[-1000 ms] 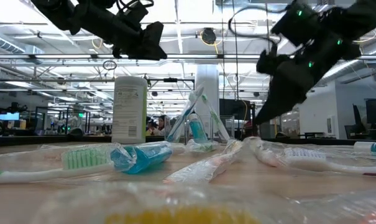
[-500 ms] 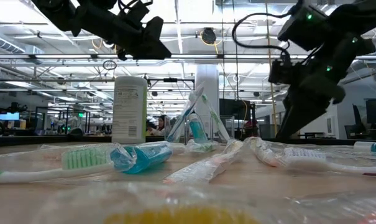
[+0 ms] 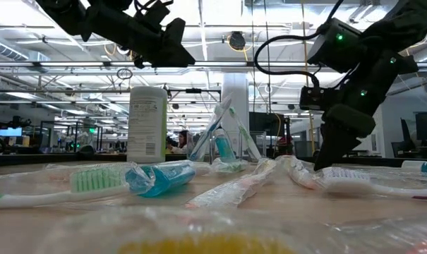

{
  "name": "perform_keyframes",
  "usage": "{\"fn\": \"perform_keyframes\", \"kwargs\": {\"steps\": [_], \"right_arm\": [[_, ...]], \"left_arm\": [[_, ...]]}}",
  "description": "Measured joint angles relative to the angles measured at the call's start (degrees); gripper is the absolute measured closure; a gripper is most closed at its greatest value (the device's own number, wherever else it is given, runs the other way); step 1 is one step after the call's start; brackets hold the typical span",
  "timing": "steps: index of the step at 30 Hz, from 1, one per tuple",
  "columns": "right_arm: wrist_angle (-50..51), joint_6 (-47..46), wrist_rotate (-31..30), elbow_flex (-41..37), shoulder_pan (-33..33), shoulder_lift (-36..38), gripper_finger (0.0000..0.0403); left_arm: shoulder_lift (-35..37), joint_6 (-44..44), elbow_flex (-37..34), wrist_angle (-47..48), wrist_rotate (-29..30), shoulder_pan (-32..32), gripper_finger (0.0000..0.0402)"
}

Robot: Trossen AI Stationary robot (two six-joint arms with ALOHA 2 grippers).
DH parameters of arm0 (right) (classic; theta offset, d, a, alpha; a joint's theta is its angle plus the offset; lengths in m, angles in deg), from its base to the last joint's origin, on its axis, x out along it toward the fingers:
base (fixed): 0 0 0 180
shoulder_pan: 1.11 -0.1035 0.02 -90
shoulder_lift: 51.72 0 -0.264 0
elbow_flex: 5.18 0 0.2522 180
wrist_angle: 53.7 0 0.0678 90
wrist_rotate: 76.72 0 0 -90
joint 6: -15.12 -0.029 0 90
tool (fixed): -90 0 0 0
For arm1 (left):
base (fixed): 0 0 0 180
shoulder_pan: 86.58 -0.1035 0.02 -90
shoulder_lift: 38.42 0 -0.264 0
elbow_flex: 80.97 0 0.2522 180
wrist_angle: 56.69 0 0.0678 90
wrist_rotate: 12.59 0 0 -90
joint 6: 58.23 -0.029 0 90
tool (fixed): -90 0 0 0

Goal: Pick & Place toothbrushing station
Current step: Put the blue toothbrush into the transparent organizer

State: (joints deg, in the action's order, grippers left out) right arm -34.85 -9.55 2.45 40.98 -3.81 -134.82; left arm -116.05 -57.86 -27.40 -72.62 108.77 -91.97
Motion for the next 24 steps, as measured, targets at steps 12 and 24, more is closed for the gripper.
{"fn": "perform_keyframes", "kwargs": {"steps": [12,24], "right_arm": [[-5.3,6.5,-8.2,-0.3,3.8,14.8,0.0398],[-58.5,38.3,-10.0,-0.1,8.1,15.6,0.0402]], "left_arm": [[0.5,-7.7,0.0,-9.6,0.1,0.3,0.0261],[0.5,-16.3,0.0,-15.5,0.1,0.3,0.0261]]}}
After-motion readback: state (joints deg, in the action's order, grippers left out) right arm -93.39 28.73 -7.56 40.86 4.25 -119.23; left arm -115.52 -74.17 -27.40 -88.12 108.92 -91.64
